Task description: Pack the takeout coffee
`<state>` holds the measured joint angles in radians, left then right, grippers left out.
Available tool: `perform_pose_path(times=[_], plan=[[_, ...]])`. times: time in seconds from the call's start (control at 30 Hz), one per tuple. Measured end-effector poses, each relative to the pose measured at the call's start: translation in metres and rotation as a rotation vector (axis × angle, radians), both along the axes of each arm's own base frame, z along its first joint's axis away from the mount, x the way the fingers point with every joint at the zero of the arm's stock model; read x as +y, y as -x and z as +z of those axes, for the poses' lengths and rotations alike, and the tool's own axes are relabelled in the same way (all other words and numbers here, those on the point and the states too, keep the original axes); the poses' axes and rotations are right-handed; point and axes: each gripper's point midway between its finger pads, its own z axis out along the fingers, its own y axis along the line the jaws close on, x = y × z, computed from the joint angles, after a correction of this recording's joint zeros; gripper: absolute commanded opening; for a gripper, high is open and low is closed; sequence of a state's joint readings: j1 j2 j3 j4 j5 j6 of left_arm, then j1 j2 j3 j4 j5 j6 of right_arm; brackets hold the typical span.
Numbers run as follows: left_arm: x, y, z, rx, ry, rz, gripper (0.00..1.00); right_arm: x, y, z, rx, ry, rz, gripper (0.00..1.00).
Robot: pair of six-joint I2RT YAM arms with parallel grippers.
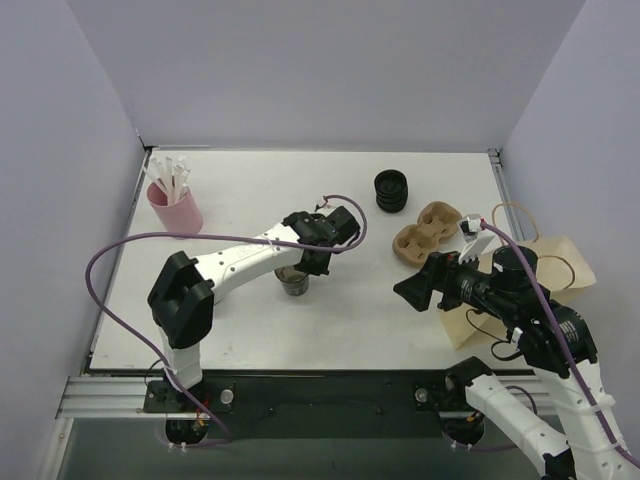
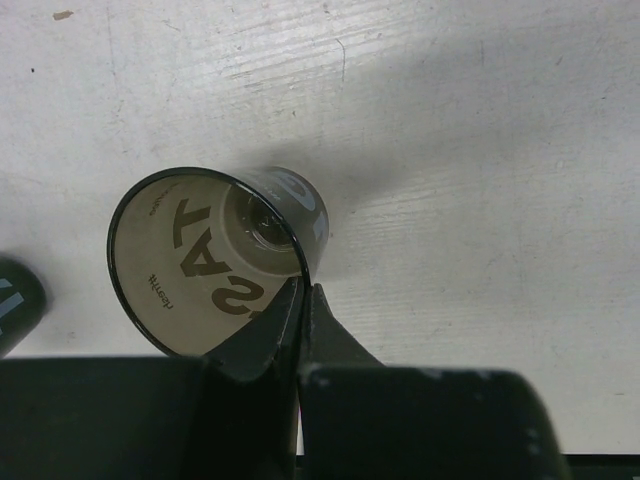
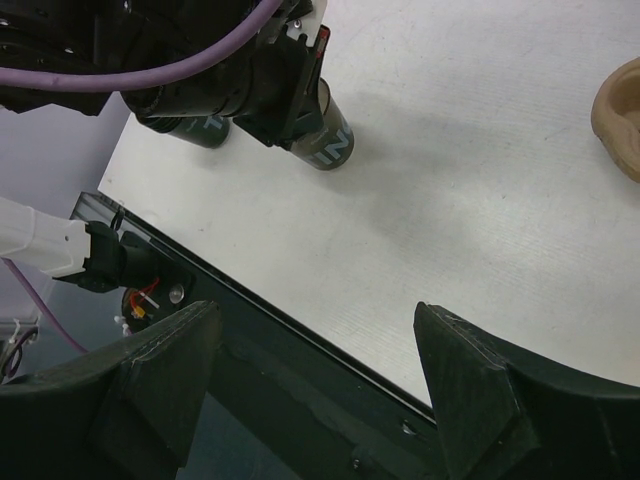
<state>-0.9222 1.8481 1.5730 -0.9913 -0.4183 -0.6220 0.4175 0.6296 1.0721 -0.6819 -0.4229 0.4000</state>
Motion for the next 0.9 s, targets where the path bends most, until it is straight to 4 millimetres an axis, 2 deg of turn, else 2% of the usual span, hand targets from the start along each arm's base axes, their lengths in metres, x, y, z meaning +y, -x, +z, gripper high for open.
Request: perform_pose_path(times=[0.13,0.17,0.33,0.37,0.4,0.5,0.6,0.67,0.7,0.77,0.83,0.9], plan=[[-0.005,0.002,0.0,0.011,0.011,-0.01,0.23,-0.001,0.002,0.002,0.002,0.0,0.0,0.8],[-0.007,0.002,0.001,0.013,0.019,-0.013,0.3,-0.001,0.002,0.003,-0.001,-0.001,0.0,0.8],[-0.018,-0.001,0.026,-0.013,0.08,-0.036,0.48,-0.002,0.003,0.003,-0.001,0.0,-0.001,0.8],[-0.019,-0.002,0.036,-0.028,0.1,-0.044,0.51,-0.002,0.002,0.003,0.0,0.003,-0.006,0.8],[-0.019,-0.002,0.047,-0.046,0.122,-0.051,0.63,-0.002,0.001,0.003,0.001,0.006,-0.009,0.8],[-0.011,0.0,0.093,-0.125,0.203,-0.076,0.74,-0.004,-0.007,0.005,0.005,0.023,-0.036,0.78],[0.009,0.002,0.14,-0.227,0.292,-0.093,0.81,-0.008,-0.02,0.008,0.003,0.054,-0.078,0.76],[0.03,0.005,0.159,-0.296,0.336,-0.095,0.86,-0.012,-0.034,0.013,-0.003,0.086,-0.121,0.73],[0.043,0.009,0.162,-0.319,0.338,-0.1,0.9,-0.013,-0.043,0.016,-0.008,0.107,-0.141,0.72],[0.065,0.015,0.16,-0.358,0.336,-0.109,0.92,-0.018,-0.065,0.02,-0.011,0.162,-0.192,0.68],[0.081,0.025,0.145,-0.368,0.316,-0.132,0.95,-0.021,-0.091,0.02,-0.007,0.229,-0.242,0.67],[0.087,0.034,0.128,-0.362,0.309,-0.168,0.97,-0.022,-0.117,0.02,0.0,0.298,-0.278,0.65]])
